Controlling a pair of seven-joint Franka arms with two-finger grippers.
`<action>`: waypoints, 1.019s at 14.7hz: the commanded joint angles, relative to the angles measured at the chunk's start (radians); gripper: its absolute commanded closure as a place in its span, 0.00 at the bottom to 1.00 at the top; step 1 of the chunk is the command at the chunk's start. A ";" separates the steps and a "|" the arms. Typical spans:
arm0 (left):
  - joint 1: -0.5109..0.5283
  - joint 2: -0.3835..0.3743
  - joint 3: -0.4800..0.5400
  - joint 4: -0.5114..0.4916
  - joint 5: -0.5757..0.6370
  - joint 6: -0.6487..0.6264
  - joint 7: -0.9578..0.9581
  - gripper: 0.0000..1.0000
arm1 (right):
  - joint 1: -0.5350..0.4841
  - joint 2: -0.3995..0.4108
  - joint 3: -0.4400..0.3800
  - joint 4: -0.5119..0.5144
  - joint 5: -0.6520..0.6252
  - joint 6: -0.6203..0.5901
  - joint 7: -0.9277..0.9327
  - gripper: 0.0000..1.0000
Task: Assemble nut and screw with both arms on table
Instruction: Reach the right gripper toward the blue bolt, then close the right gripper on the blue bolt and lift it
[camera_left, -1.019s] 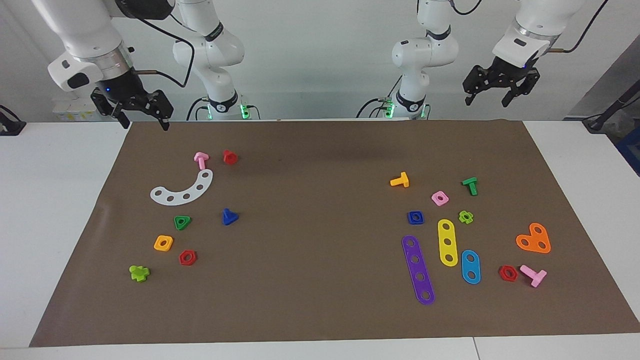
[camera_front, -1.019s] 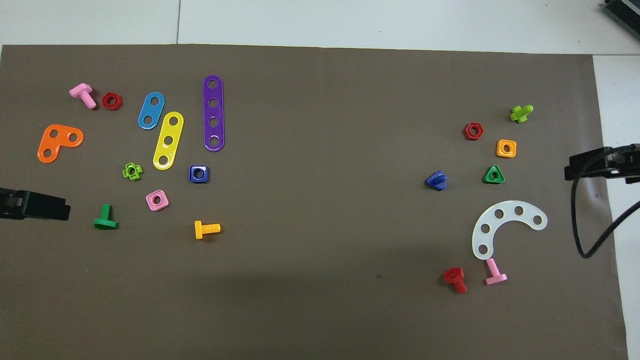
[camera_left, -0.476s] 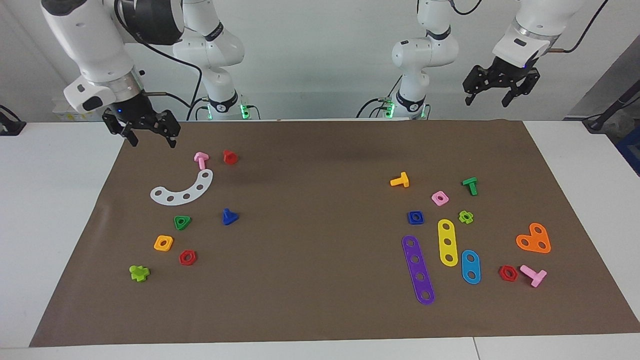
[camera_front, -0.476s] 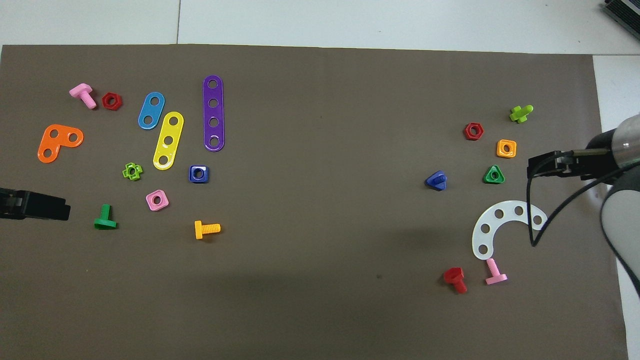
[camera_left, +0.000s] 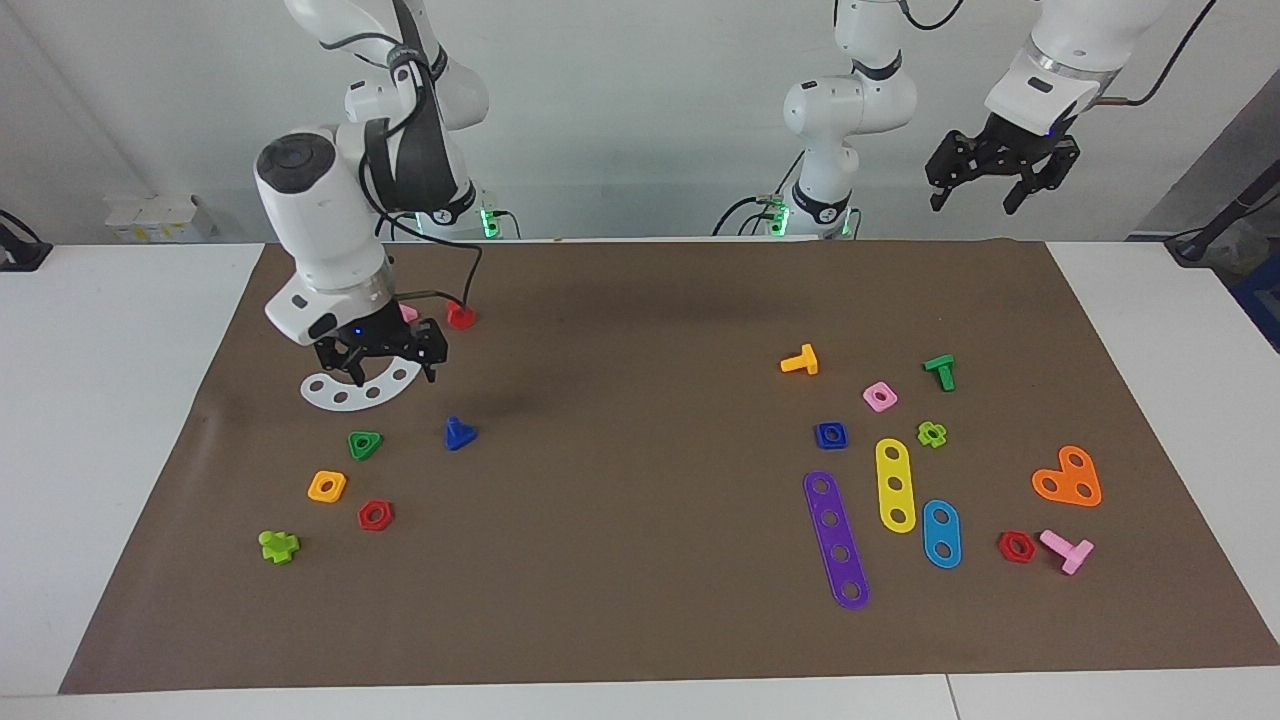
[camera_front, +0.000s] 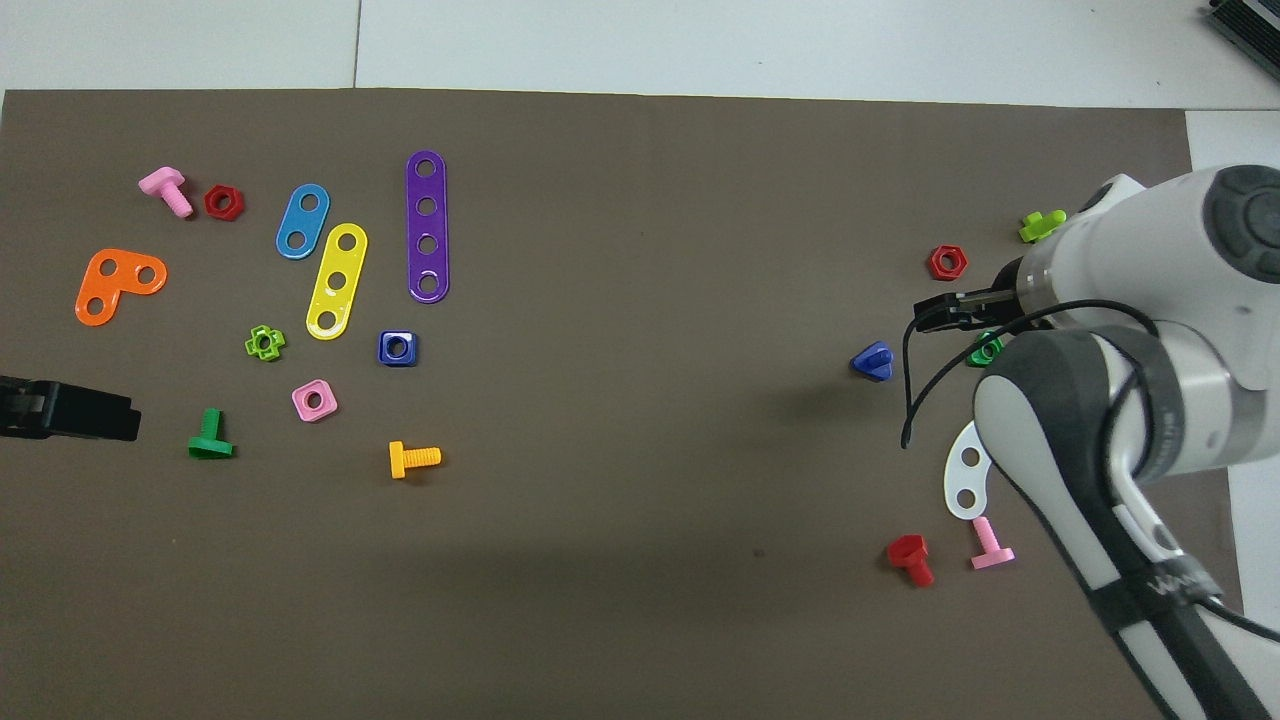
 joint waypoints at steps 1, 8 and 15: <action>0.008 -0.028 0.001 -0.027 -0.015 -0.002 -0.006 0.00 | 0.004 0.070 0.008 -0.018 0.014 0.120 -0.019 0.00; 0.008 -0.028 0.000 -0.027 -0.015 -0.002 -0.006 0.00 | 0.036 0.121 0.011 -0.112 0.023 0.188 -0.054 0.19; 0.008 -0.028 0.001 -0.025 -0.015 -0.002 -0.006 0.00 | 0.035 0.095 0.011 -0.185 0.023 0.214 -0.075 0.50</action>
